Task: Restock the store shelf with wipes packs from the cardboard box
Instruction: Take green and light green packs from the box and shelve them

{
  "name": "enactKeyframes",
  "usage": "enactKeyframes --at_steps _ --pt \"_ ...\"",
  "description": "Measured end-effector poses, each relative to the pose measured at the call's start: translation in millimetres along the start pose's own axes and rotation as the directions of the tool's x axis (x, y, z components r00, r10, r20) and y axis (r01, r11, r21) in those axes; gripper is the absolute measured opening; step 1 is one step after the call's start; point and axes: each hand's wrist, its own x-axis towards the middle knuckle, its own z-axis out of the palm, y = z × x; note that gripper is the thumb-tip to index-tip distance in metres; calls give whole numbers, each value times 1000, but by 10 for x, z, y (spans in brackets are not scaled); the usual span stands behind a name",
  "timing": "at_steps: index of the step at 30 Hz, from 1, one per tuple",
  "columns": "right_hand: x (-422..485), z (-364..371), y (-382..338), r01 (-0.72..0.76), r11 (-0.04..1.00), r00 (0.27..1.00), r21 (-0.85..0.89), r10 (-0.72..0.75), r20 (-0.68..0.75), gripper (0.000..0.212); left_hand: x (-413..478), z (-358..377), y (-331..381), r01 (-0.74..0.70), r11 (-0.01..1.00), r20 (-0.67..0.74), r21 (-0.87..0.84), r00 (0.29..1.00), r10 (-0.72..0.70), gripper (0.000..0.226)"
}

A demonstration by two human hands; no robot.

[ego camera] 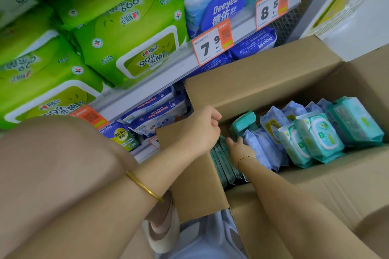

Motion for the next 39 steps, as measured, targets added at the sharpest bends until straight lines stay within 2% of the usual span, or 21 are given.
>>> enactKeyframes --at_steps 2,4,9,12,14,16,19,21,25,27,32,39 --pt "-27 -8 31 26 999 998 -35 -23 64 70 0 -12 -8 -1 1000 1 -3 1000 1 27" --pt "-59 8 40 1 997 995 -72 7 100 64 0 -19 -15 -2 1000 6 -11 1000 2 28" --pt "-139 -57 4 23 988 999 -153 -27 -18 39 -14 -50 -33 -8 999 -6 -31 1000 8 28" --pt "-209 -110 20 15 994 999 -107 -20 -43 31 -49 -76 -35 -11 999 -25 -35 1000 10 28" --pt "-257 -103 41 34 994 999 -100 -32 19 37 -102 -87 -28 -12 999 -23 -49 1000 11 28" --pt "-272 -82 84 53 991 995 -127 -41 95 55 -158 -91 -25 -25 998 -20 -54 1000 24 27" --pt "-273 -24 103 -5 983 992 -182 27 120 79 -202 -81 -60 -38 998 -6 -49 999 38 27" --pt "-259 55 42 -38 974 995 -224 58 85 81 -197 -68 -100 -31 999 1 -42 1000 31 26" --pt "-169 126 -43 -56 970 997 -238 44 -58 68 -125 -62 -158 -14 999 -4 -32 1000 14 26" --pt "-115 120 -28 -33 967 995 -251 8 -97 72 -90 -56 -166 -12 999 -3 -31 1000 12 26" --pt "5 93 -18 16 970 996 -241 -36 -76 88 -9 -13 -180 -9 1000 24 -25 1000 10 26" --pt "5 62 -35 -46 980 997 -193 33 -69 46 31 3 -152 -4 1000 25 -31 1000 5 28"
